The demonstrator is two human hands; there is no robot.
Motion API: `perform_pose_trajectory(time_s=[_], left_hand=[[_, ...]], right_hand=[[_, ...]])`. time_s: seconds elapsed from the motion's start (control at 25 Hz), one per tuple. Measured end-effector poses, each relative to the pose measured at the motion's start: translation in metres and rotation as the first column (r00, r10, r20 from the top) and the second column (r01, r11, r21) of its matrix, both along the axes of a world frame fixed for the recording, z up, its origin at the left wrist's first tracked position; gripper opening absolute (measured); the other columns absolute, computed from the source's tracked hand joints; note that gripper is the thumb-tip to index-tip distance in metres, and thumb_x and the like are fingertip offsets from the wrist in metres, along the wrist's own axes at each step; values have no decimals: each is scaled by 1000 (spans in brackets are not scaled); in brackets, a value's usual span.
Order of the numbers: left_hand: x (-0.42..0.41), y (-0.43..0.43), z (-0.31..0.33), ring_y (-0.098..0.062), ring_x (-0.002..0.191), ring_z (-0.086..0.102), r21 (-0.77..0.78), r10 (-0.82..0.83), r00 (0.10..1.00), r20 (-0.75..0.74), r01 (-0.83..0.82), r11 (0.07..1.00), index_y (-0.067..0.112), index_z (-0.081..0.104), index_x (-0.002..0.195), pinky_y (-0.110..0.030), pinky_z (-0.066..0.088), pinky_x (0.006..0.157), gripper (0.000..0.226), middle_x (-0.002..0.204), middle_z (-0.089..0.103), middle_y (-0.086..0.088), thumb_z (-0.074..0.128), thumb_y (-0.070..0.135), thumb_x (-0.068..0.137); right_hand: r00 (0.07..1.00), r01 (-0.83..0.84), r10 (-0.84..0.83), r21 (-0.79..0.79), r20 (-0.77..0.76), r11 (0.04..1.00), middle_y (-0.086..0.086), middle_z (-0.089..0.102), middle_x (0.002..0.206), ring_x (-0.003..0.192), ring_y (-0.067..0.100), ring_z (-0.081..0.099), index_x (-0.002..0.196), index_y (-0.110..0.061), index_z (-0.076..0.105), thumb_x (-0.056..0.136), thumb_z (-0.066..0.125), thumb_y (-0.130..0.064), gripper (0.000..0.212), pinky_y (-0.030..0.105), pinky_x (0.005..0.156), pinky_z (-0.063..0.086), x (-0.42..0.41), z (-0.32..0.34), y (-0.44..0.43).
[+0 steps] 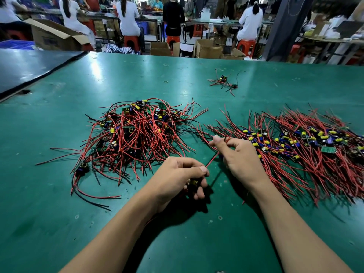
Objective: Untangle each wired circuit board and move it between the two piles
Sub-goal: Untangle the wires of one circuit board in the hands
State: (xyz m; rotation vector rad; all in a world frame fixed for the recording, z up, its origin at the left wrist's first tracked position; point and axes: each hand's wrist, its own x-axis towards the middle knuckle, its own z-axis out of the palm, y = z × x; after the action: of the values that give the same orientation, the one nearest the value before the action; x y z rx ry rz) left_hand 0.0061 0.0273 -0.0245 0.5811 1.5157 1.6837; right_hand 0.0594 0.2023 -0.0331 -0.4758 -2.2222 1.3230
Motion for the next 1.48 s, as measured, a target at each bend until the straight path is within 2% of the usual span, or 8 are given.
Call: perform_pose_trajectory(time_s=[0.12,0.28,0.48,0.76,0.96,1.08,1.32,1.48], left_hand=[[2,4,-2,-21,46,56,-6,61,998,-16,-61,998,-3,64,88,-24,46,46,11,62,61,-13,58,3,93],[2,6,-4,-21,43,53,-5,125,992,20,-125,992,-5,66,91,-23,44,44,13,59,59,-13,57,3,94],[-1,4,-3,-17,38,51,21,114,992,55,-115,993,5,65,79,-20,41,40,18,55,55,-7,60,14,94],[-6,-2,-2,-18,38,49,33,3,995,98,-6,999,9,68,71,-19,35,39,16,54,52,-7,66,21,81],[-6,0,-2,-18,38,49,33,16,996,91,-19,999,7,68,73,-20,36,39,18,54,52,-7,64,17,87],[-5,1,-2,-19,38,49,23,29,998,64,-31,999,6,68,74,-21,37,40,19,55,53,-8,62,15,91],[-1,0,-2,-21,41,52,0,10,999,-30,-10,1000,3,69,76,-22,42,45,20,56,56,-11,62,13,92],[0,1,0,-22,42,54,-14,34,999,24,-33,999,1,68,80,-21,43,44,18,58,59,-13,63,13,92]], right_hand=[[994,107,-109,-184,1,977,-13,41,42,36,1,33,85,-13,76,103,52,-43,43,20,43,26,-5,-5,0],[995,-100,62,-764,-78,637,-4,43,58,39,6,33,77,-9,75,100,52,-45,49,20,35,27,-9,2,-8],[921,-321,385,-680,-62,659,-2,48,53,40,6,38,82,-15,76,79,77,-41,25,16,37,32,-2,-1,-19],[979,-64,-1,-314,-203,947,-14,46,45,40,0,38,80,-9,77,84,76,-41,32,10,44,30,-7,-9,-11],[958,108,-177,-289,-225,951,-8,34,47,45,9,29,79,8,67,86,72,-46,55,27,51,31,-7,-6,-4],[960,48,-205,-612,-189,789,-5,34,50,36,6,24,74,-2,68,95,63,-43,47,18,37,21,-9,0,-6],[983,-158,-69,-977,-169,145,-6,37,48,28,4,17,59,-14,51,96,57,-32,41,15,29,14,-4,20,-1],[981,-187,-21,-971,-192,148,-6,38,51,29,4,20,67,-11,59,91,60,-38,36,12,31,13,-1,22,-3]])
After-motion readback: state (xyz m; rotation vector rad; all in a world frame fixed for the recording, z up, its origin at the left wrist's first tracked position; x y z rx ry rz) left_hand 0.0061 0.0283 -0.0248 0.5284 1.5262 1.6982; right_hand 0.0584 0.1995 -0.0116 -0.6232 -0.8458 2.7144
